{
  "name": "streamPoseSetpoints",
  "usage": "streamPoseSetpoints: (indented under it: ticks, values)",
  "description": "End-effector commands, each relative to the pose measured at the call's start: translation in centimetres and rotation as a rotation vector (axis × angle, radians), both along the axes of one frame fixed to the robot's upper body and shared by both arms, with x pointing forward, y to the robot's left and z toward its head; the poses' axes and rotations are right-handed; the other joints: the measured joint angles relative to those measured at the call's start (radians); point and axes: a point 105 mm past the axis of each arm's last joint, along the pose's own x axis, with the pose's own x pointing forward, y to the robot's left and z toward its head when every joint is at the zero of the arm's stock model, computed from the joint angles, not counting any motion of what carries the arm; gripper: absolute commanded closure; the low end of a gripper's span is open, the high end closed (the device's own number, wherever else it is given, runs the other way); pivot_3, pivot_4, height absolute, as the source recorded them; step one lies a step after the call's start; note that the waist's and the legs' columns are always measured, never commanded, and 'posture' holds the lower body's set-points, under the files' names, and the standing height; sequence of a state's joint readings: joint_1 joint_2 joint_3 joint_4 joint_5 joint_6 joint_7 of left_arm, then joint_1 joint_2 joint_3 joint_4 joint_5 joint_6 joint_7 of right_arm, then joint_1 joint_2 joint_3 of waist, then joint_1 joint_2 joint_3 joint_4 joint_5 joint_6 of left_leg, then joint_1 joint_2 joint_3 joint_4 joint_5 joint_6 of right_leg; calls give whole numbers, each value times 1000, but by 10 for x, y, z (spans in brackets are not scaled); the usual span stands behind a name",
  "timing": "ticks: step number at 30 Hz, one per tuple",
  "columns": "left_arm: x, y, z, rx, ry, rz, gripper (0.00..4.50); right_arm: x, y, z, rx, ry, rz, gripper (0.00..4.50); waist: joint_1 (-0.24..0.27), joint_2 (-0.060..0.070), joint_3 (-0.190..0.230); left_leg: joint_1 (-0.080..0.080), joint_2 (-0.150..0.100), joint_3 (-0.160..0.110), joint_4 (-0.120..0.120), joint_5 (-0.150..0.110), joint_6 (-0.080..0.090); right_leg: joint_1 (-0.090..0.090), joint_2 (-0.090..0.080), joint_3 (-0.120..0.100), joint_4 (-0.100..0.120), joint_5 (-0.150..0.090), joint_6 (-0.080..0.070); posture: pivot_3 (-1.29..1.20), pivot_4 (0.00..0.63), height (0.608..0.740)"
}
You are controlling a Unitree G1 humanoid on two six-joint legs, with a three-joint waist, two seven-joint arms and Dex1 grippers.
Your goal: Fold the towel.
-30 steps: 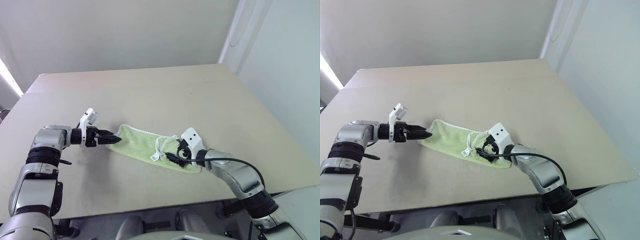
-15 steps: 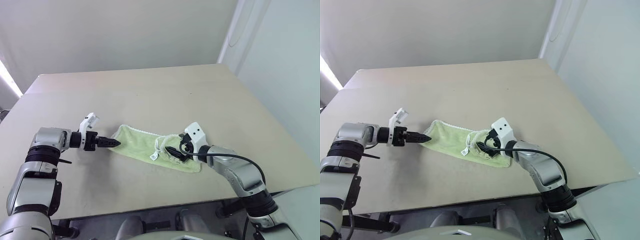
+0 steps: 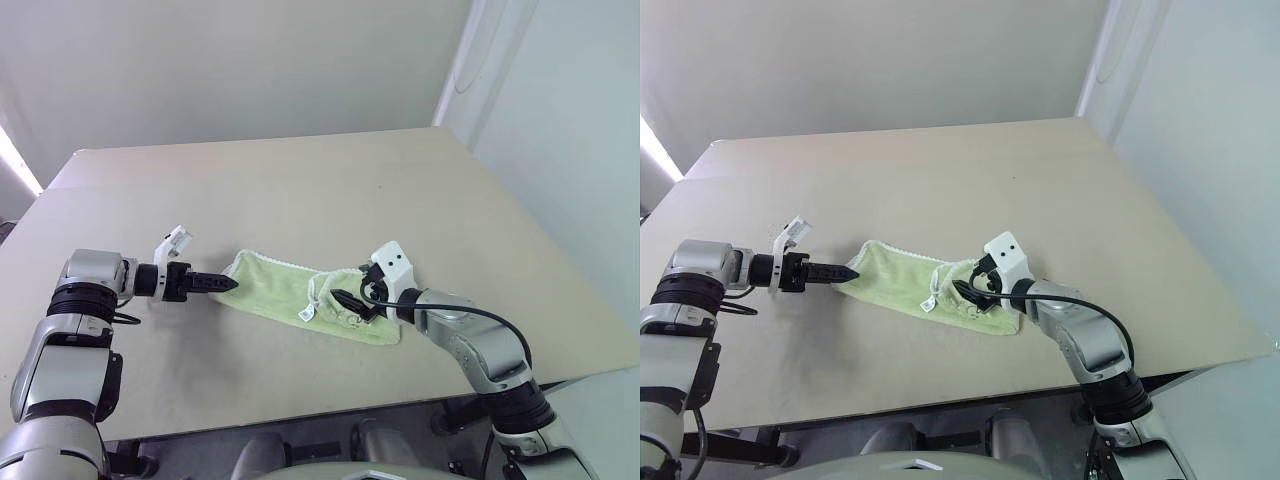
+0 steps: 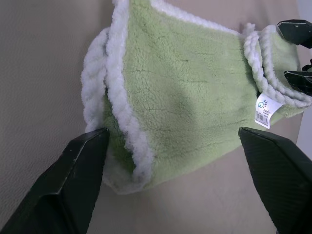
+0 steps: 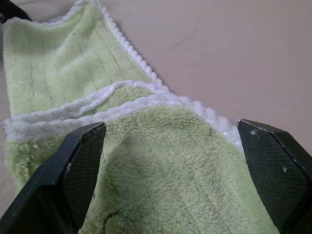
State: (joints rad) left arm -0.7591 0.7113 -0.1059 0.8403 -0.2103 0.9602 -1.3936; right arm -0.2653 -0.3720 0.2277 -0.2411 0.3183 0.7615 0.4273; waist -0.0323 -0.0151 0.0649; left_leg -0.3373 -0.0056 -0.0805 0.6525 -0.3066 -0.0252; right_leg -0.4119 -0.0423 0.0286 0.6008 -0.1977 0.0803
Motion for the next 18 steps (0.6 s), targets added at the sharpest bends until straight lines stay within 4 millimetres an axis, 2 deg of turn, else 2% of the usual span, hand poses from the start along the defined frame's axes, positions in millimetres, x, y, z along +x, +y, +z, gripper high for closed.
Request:
streamPoseSetpoints:
  ticks: [1,10,18]
  values:
    - [-1,-8,4,-36,3,-25,1281,5,0,16,13,-61,-7,0,-2,0,0,0,0,0,0,0,0,0,0,0,0,0,0,0,0,740]
    - [2,-3,14,-48,-26,-8,4486,5,-1,15,6,-58,-3,0,-13,0,0,0,0,0,0,0,0,-1,0,0,0,0,0,0,0,740]
    - [7,6,25,-25,-71,19,4486,4,-5,26,35,-89,16,0,-12,0,0,-1,0,0,0,0,0,-1,0,0,0,0,0,0,0,740]
